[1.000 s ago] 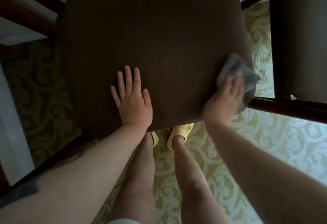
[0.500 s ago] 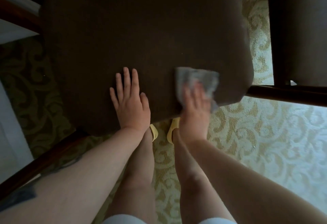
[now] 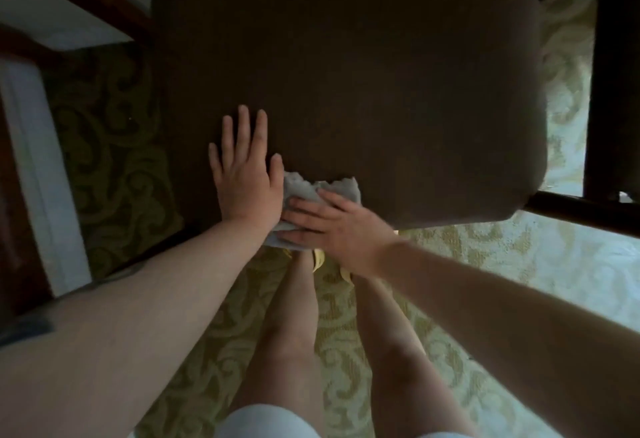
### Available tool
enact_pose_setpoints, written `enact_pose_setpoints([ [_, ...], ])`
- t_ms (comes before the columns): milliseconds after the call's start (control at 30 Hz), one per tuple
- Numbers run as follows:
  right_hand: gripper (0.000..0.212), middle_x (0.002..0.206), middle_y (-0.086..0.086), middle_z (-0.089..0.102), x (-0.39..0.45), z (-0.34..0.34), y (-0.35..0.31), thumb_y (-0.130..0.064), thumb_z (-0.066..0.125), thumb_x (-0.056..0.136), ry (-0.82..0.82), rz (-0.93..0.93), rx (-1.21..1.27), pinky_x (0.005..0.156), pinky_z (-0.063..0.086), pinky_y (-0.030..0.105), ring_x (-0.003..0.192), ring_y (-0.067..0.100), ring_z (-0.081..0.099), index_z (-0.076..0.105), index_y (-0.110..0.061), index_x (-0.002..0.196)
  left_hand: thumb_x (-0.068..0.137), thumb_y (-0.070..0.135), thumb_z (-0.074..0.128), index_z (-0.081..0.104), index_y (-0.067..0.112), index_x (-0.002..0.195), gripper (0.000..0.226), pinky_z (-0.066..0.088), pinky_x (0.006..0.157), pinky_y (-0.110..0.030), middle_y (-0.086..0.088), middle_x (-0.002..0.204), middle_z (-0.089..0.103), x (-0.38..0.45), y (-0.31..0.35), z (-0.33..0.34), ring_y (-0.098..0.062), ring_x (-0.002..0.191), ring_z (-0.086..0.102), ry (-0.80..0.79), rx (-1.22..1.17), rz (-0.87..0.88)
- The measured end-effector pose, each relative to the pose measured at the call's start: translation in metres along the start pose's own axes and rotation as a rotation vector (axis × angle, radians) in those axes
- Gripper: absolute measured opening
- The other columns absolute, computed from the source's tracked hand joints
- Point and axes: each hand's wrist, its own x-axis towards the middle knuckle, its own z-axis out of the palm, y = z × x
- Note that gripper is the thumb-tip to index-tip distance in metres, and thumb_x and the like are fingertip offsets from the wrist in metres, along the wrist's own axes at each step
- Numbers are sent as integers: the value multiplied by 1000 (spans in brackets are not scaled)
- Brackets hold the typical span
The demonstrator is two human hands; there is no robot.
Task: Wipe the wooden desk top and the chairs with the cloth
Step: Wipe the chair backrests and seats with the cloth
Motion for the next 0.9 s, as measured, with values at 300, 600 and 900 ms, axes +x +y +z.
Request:
enact_pose_setpoints([
  [300, 72, 159, 3, 22, 37, -8, -16, -15, 56, 83, 333, 703, 185, 115, 1, 51, 147, 23, 8, 31, -26, 150, 100, 31, 32, -3, 25, 154, 64, 0, 118, -52, -4, 162, -7, -29, -24, 15, -24, 148, -8, 25, -65, -262],
  [600, 63, 157, 1, 27, 67, -33, 34, -13, 51, 88, 376, 719, 126, 117, 7, 50, 147, 23, 16, 36, -30, 147, 103, 26, 34, 10, 25, 154, 56, 5, 119, -39, 0, 162, -1, -38, -47, -2, -21, 149, -2, 176, -500, -621],
  [900, 61, 153, 4, 35, 126, -37, -5, -19, 58, 87, -1, -155, -120, 116, 6, 52, 146, 26, 19, 41, -23, 145, 102, 29, 31, 17, 16, 153, 55, 0, 117, -35, -5, 162, 9, -19, -54, 0, -21, 148, 7, 286, -632, -744],
])
